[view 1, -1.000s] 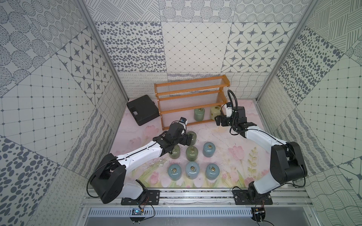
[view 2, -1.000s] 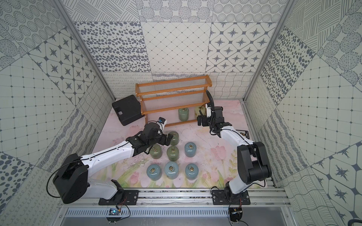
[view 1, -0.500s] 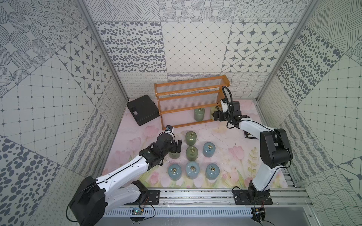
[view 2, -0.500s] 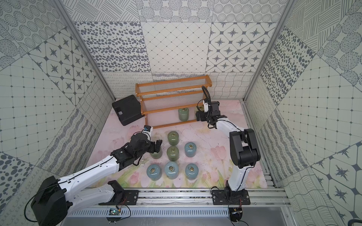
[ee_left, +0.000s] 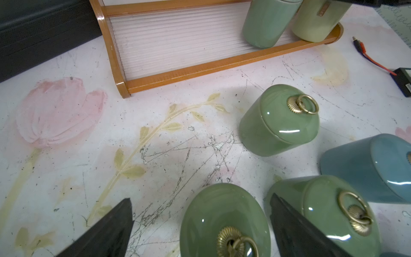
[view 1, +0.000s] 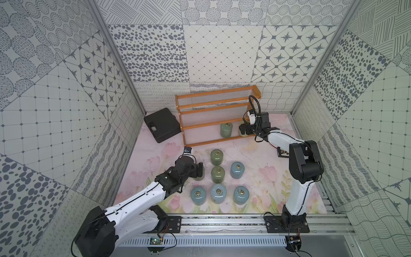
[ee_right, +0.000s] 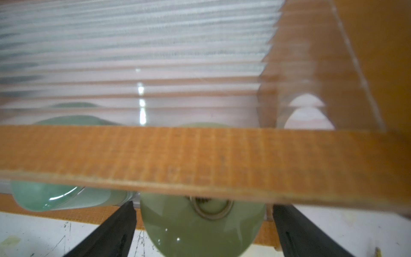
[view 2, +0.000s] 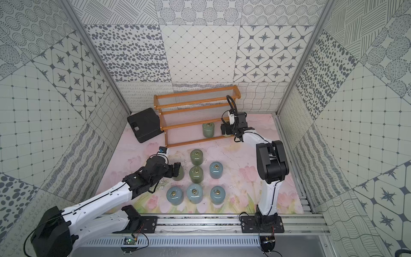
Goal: Remove the tea canisters from the shelf
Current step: Place the tea canister at the center of the board, then pick up the tea canister from the shelf.
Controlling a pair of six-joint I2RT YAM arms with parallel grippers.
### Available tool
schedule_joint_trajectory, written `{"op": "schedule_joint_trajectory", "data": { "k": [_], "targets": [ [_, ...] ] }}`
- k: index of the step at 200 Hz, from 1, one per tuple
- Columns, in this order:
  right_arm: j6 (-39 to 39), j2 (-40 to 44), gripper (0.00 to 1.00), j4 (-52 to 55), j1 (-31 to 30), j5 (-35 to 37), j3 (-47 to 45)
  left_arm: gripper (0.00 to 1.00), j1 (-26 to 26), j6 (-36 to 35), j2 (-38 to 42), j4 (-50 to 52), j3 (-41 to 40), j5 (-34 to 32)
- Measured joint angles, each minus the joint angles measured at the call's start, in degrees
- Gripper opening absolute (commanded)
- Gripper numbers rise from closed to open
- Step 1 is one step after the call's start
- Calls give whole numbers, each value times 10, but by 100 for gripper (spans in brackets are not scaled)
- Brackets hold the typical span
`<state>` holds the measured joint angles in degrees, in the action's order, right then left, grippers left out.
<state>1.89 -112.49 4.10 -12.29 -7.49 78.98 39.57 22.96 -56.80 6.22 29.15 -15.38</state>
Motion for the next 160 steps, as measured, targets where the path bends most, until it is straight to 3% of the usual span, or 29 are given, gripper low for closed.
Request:
{"op": "schedule_joint_trajectory", "data": {
  "k": [160],
  "targets": [
    [-23,-78,100,80,0,-2,112,100,0,9,-22,4,6,11]
  ]
}}
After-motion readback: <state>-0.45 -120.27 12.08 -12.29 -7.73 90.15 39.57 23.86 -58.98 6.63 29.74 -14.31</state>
